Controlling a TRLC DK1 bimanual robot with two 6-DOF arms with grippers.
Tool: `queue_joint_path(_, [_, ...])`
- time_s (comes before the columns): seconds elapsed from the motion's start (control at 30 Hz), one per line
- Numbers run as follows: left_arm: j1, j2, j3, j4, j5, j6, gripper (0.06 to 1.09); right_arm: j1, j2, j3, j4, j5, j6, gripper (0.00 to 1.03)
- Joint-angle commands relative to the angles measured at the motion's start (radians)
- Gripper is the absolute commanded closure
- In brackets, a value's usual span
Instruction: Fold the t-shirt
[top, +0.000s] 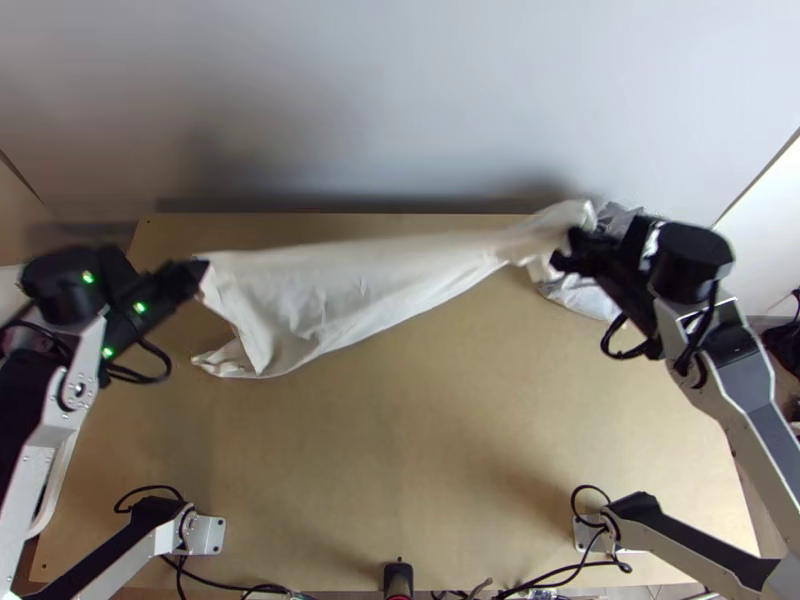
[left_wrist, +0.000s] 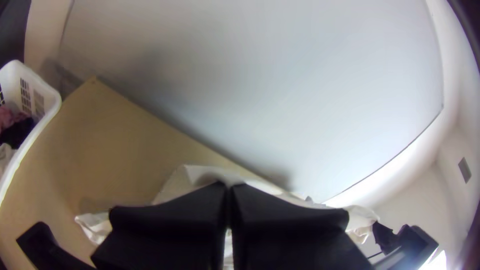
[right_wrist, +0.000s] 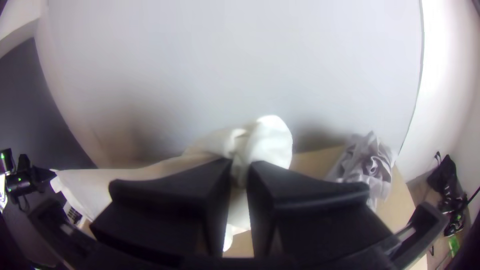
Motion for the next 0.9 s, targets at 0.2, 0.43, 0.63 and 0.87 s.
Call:
queue_joint_path(0.2, [-0.014,0.160,0.432,0.090,-0.038,-0.089,1.02,0.042,0.087,0.287,0.065,0.040,0.001,0.90])
queue_joint_path(0.43, [-0.126,0.207,0.461,0.179,-0.050,-0.109,1.01,0.103,0.086,0.272,0.058,0.037,0.007,0.96])
queue_joint_path(0.63, [-0.198,0.290,0.536,0.263,-0.110,-0.106,1.00,0.149,0.140,0.387,0.096,0.037,-0.004,0.96])
queue_joint_path(0.87, [-0.200,0.439,0.733,0.268,-0.149,-0.066,1.00,0.156,0.259,0.586,0.131,0.037,-0.103,0.96])
